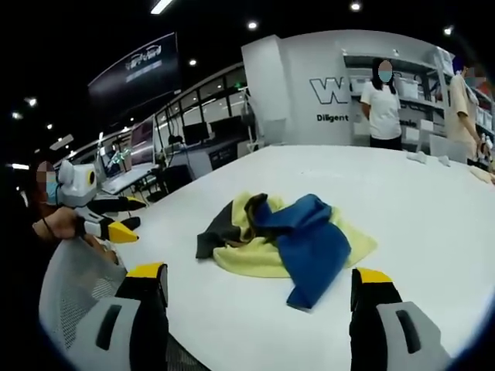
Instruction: Fold the garment on the visible template until the final outline fits inside the template.
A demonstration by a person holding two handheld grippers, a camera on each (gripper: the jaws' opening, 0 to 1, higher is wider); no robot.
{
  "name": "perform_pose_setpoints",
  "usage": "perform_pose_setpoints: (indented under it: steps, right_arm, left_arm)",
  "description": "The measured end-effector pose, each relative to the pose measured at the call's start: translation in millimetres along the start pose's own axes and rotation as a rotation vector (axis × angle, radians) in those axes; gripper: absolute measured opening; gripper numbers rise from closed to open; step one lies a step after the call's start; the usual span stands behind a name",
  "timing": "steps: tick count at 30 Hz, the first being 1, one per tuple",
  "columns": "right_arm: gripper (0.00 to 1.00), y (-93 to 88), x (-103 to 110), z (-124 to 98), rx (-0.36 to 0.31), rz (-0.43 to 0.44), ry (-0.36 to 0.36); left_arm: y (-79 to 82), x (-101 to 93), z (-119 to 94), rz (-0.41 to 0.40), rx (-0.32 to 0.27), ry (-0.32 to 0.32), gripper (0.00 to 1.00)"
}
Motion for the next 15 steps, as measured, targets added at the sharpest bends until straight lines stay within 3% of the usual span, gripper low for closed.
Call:
perform_pose_setpoints:
  steps: [10, 15]
  right_arm:
    - [0.97, -2.6, -3.0, -0.4, 0.019, 0.003, -0.016]
    - [0.96, 6.4, -4.7, -3.2, -0.029, 0.024, -0.019]
  left_arm:
    - [-0.1, -0.2, 0.5, -0.025, -0.001, -0.011, 0.95]
    - [0.7, -1.6, 0.7, -0.02, -0.004, -0.016, 0.94]
Point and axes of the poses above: the point that each gripper's makers call its tool centre point, and the gripper's own axes: z roughly forward along the fingers, x roughly to its left, y roughly out of its top, the point moved 4 cm from there along -z, roughly backward along the fingers, and after that the axes turned 7 degrees about z, right-handed, at the moved point
